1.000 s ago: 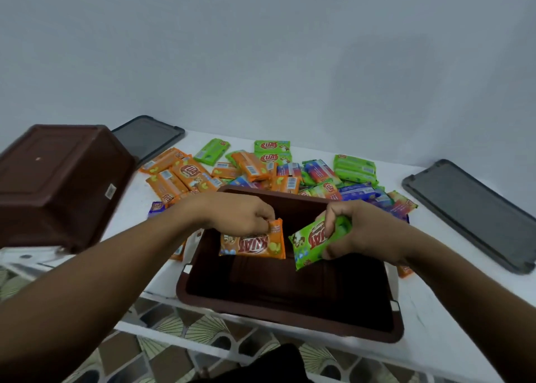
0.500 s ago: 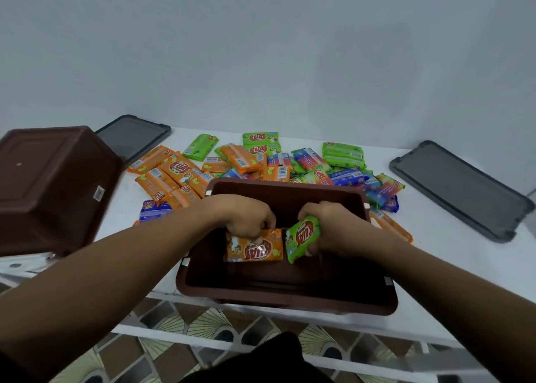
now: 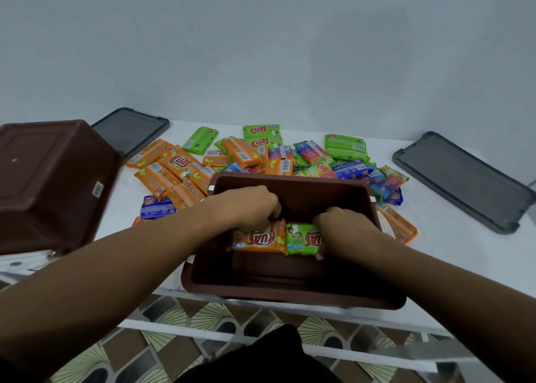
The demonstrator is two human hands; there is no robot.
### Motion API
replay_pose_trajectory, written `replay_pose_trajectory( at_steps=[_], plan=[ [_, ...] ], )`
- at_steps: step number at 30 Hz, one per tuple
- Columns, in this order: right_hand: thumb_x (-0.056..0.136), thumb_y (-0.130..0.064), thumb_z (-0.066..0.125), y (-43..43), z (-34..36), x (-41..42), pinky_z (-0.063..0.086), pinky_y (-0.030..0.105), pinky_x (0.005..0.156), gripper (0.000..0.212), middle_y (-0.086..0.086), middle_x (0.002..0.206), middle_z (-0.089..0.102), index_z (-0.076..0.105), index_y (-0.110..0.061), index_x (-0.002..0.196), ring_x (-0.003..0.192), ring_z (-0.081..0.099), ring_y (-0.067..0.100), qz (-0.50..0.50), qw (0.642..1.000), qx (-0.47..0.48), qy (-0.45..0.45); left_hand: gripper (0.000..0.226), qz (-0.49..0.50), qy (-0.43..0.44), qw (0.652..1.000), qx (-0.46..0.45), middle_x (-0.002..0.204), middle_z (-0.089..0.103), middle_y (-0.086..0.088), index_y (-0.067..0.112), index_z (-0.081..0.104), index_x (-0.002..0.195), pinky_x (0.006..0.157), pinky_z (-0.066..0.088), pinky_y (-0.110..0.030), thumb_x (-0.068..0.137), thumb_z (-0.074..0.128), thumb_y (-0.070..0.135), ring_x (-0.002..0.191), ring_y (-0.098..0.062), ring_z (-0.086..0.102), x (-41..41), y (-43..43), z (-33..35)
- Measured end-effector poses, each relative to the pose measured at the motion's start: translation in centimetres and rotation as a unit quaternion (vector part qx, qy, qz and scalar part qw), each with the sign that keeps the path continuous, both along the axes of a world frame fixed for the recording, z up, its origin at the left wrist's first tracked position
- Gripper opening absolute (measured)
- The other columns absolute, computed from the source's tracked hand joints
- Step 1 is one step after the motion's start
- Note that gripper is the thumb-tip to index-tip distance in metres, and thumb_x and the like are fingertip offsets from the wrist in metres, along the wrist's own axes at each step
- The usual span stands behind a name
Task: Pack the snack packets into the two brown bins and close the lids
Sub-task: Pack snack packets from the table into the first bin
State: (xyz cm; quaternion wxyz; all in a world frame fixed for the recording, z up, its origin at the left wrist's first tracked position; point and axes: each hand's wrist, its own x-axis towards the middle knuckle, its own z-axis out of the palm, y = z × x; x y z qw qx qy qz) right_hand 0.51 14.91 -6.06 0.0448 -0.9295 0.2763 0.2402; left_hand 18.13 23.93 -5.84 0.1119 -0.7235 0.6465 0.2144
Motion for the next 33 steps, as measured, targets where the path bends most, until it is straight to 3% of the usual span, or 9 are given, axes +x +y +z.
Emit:
replay_pose_trajectory(
  at_steps=[4, 6, 9, 11, 14, 17, 22, 29, 33],
  plan=[
    [0.082, -0.033, 0.078, 0.3, 0.5, 0.2, 0.050, 0.037, 0.093, 0.050, 0.004, 0.129, 0.056, 0.060, -0.023, 0.128, 0.119, 0.052, 0.024, 0.040, 0.998, 0.035, -0.031, 0.008, -0.006, -0.014, 1.000, -0.015, 0.082, 0.061, 0.005, 0.021, 0.066, 0.091, 0.058, 0.043, -0.026, 0.097, 0.062, 0.016, 0.072, -0.015, 0.059, 0.2, 0.4, 1.0],
    [0.083, -0.030, 0.078, 0.6, 0.6, 0.5, 0.051, 0.034, 0.090, 0.048, 0.002, 0.130, 0.055, 0.061, -0.023, 0.127, 0.116, 0.055, 0.023, 0.045, 0.996, 0.072, -0.002, 0.003, -0.013, -0.029, 0.999, 0.032, 0.089, 0.065, 0.002, 0.019, 0.066, 0.096, 0.062, 0.047, -0.027, 0.096, 0.063, 0.018, 0.078, -0.017, 0.062, -0.1, 0.7, 1.2],
    [0.081, -0.023, 0.080, 0.5, 0.3, 0.8, 0.048, 0.033, 0.082, 0.059, 0.007, 0.132, 0.050, 0.053, -0.020, 0.134, 0.116, 0.054, 0.027, 0.096, 0.993, 0.045, 0.048, 0.041, -0.028, -0.068, 0.988, 0.135, 0.104, 0.069, -0.004, 0.013, 0.065, 0.120, 0.076, 0.054, -0.034, 0.088, 0.077, 0.037, 0.090, -0.022, 0.065, -0.7, 0.7, -0.1],
    [0.081, -0.019, 0.080, 0.2, 0.0, 1.1, 0.050, 0.035, 0.080, 0.060, 0.009, 0.130, 0.052, 0.051, -0.017, 0.134, 0.114, 0.055, 0.028, 0.112, 0.992, 0.023, 0.055, 0.055, -0.034, -0.073, 0.985, 0.150, 0.097, 0.067, -0.001, 0.011, 0.063, 0.129, 0.077, 0.054, -0.035, 0.085, 0.080, 0.040, 0.080, -0.018, 0.061, -0.8, 0.4, -0.9],
    [0.081, -0.019, 0.080, -0.4, -0.3, 1.6, 0.053, 0.037, 0.081, 0.053, 0.009, 0.126, 0.059, 0.056, -0.014, 0.128, 0.110, 0.060, 0.028, 0.094, 0.993, 0.018, 0.070, 0.044, -0.023, -0.071, 0.987, 0.142, 0.073, 0.053, 0.005, 0.008, 0.066, 0.115, 0.071, 0.051, -0.035, 0.086, 0.079, 0.038, 0.063, -0.011, 0.051, -0.7, -0.3, -0.9],
    [0.082, -0.023, 0.080, -0.7, -0.4, 1.7, 0.054, 0.040, 0.084, 0.052, 0.009, 0.124, 0.060, 0.057, -0.013, 0.127, 0.110, 0.061, 0.028, 0.067, 0.996, 0.011, 0.063, 0.033, -0.017, -0.093, 0.987, 0.127, 0.074, 0.055, 0.003, 0.011, 0.059, 0.087, 0.074, 0.053, -0.035, 0.086, 0.079, 0.037, 0.063, -0.011, 0.051, -0.6, -0.5, -0.7],
    [0.086, -0.027, 0.076, -1.1, -0.6, 1.3, 0.052, 0.040, 0.087, 0.047, 0.010, 0.124, 0.058, 0.056, -0.011, 0.125, 0.112, 0.059, 0.028, 0.026, 0.999, 0.002, 0.034, 0.049, -0.020, -0.103, 0.988, 0.109, 0.114, 0.063, -0.006, 0.012, 0.066, 0.120, 0.083, 0.057, -0.039, 0.084, 0.081, 0.040, 0.091, -0.022, 0.062, 0.0, -0.1, -1.0],
    [0.089, -0.027, 0.073, -0.6, -0.3, 1.1, 0.052, 0.038, 0.086, 0.045, 0.009, 0.124, 0.058, 0.054, -0.012, 0.127, 0.111, 0.059, 0.027, 0.009, 1.000, 0.007, 0.029, 0.041, -0.005, -0.089, 0.992, 0.094, 0.080, 0.044, 0.004, 0.010, 0.065, 0.114, 0.072, 0.048, -0.033, 0.087, 0.078, 0.037, 0.076, -0.017, 0.051, -0.5, -0.1, -0.9],
    [0.083, -0.028, 0.079, -1.1, 0.0, 1.5, 0.053, 0.039, 0.088, 0.048, 0.008, 0.119, 0.060, 0.058, -0.011, 0.123, 0.109, 0.061, 0.027, -0.018, 0.999, 0.034, 0.036, 0.034, 0.004, -0.070, 0.990, 0.120, 0.082, 0.059, 0.001, 0.008, 0.072, 0.107, 0.065, 0.050, -0.031, 0.088, 0.077, 0.036, 0.074, -0.017, 0.059, -0.1, -0.1, -0.4]
  ],
)
